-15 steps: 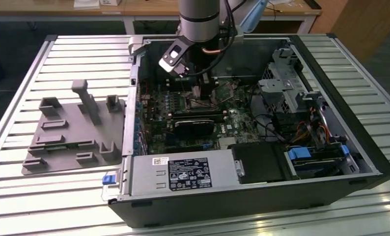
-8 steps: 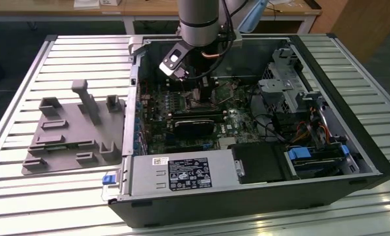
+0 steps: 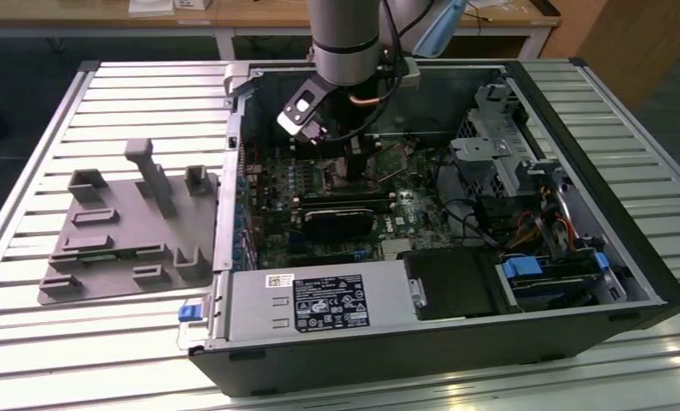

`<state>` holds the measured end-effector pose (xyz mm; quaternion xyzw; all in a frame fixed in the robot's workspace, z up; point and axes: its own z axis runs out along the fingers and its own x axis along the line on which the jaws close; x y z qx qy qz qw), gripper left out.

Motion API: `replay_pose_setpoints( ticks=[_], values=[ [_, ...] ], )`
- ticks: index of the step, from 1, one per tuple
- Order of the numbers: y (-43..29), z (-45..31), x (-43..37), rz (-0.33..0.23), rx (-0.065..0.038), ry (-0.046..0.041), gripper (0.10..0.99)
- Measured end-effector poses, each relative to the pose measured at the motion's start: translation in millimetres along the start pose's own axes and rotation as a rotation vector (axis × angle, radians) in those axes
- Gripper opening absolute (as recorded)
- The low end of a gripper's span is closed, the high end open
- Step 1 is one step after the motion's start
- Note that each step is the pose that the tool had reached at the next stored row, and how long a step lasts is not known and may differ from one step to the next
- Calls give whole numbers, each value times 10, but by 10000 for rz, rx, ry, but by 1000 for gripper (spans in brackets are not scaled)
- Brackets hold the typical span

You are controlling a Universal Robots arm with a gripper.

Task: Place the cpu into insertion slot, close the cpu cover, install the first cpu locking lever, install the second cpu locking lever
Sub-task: 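Place the cpu into insertion slot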

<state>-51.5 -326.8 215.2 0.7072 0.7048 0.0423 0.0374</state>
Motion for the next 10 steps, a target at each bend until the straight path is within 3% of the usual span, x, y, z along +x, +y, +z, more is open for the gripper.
replay_pose_setpoints(
  ticks=[10],
  values=[
    [-29,140,38,260,-2,-54,537]
  ],
)
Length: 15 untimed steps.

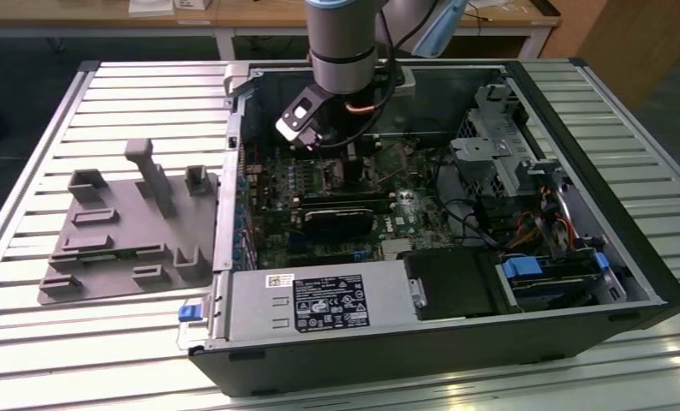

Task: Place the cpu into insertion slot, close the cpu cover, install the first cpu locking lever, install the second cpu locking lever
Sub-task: 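Place the cpu into insertion slot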

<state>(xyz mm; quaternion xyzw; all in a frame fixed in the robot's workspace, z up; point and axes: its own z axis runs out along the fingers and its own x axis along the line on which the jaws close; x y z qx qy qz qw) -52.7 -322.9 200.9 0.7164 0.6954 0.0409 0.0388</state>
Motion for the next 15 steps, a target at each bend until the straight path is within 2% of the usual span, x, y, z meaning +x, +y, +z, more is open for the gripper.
replay_pose_setpoints(
  ticks=[9,15],
  values=[
    [-9,71,17,5,0,-13,537],
    [-9,75,17,4,0,-14,537]
  ],
)
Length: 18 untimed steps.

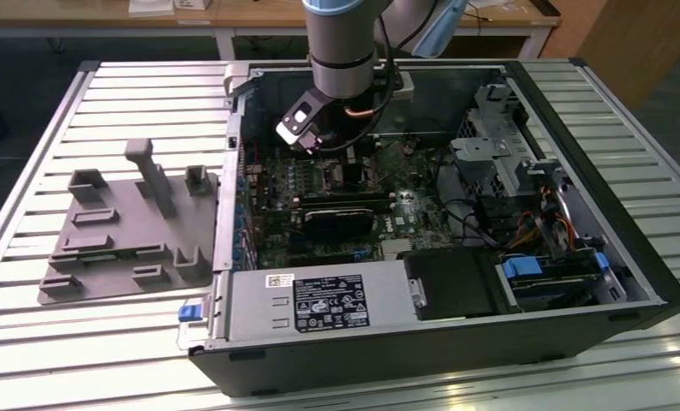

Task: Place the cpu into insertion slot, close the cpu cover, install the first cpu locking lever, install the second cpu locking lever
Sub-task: 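Place the cpu into insertion slot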

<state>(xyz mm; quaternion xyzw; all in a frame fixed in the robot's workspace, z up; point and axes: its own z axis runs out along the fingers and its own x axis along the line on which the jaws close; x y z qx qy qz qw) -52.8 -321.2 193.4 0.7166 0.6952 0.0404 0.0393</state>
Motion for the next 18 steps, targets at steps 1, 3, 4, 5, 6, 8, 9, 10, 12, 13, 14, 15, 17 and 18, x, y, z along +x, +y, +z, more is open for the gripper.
replay_pose_setpoints(
  ticks=[1,3,4,5,6,8,9,10,12,13,14,15,17,18],
  values=[
    [0,0,0,0,0,0,537],
    [0,0,0,1,0,0,537],
    [0,1,0,0,0,0,537],
    [0,1,0,0,-1,0,553],
    [0,1,0,0,0,0,553],
    [0,1,0,1,-1,0,612],
    [0,1,0,0,0,0,612],
    [0,2,0,0,0,0,612],
    [0,1,0,0,-1,1,612],
    [0,-1,0,1,-2,2,612],
    [1,-10,0,0,-1,1,612],
    [3,-24,0,1,0,-1,612],
    [7,-61,0,1,0,0,612],
    [9,-79,0,1,0,0,612]
  ],
)
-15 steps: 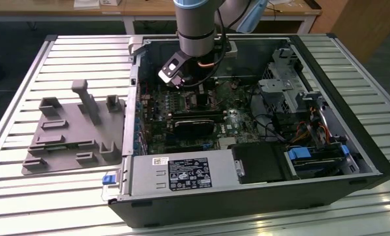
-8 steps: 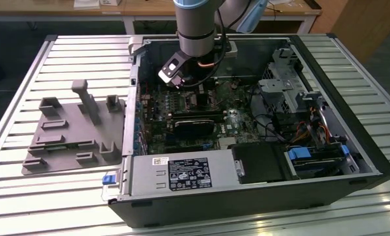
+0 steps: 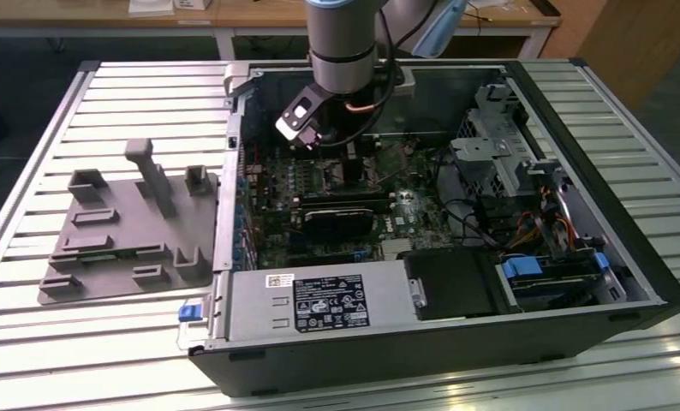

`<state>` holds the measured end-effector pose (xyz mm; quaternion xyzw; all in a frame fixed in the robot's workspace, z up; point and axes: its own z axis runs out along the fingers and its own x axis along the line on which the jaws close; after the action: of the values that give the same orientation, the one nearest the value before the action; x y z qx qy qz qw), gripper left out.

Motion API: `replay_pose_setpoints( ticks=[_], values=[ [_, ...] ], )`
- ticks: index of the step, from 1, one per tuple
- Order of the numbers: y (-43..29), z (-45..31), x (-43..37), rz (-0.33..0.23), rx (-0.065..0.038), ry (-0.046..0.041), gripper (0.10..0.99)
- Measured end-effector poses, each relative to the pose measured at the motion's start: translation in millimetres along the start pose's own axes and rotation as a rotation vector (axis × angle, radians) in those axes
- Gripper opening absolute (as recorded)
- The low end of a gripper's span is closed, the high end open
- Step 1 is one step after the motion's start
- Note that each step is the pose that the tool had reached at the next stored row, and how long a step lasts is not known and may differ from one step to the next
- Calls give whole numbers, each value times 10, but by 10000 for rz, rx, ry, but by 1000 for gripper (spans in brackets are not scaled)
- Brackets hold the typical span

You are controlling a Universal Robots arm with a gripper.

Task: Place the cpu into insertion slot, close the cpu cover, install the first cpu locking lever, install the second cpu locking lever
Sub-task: 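Place the cpu into insertion slot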

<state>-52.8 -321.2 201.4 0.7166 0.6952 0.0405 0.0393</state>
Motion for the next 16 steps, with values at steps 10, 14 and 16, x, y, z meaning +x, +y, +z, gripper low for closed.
replay_pose_setpoints(
  ticks=[10,14,16],
  values=[
    [7,-95,0,0,-14,-12,612],
    [10,-132,0,-4,-28,-25,612],
    [12,-148,0,-4,-30,-26,612]
  ],
)
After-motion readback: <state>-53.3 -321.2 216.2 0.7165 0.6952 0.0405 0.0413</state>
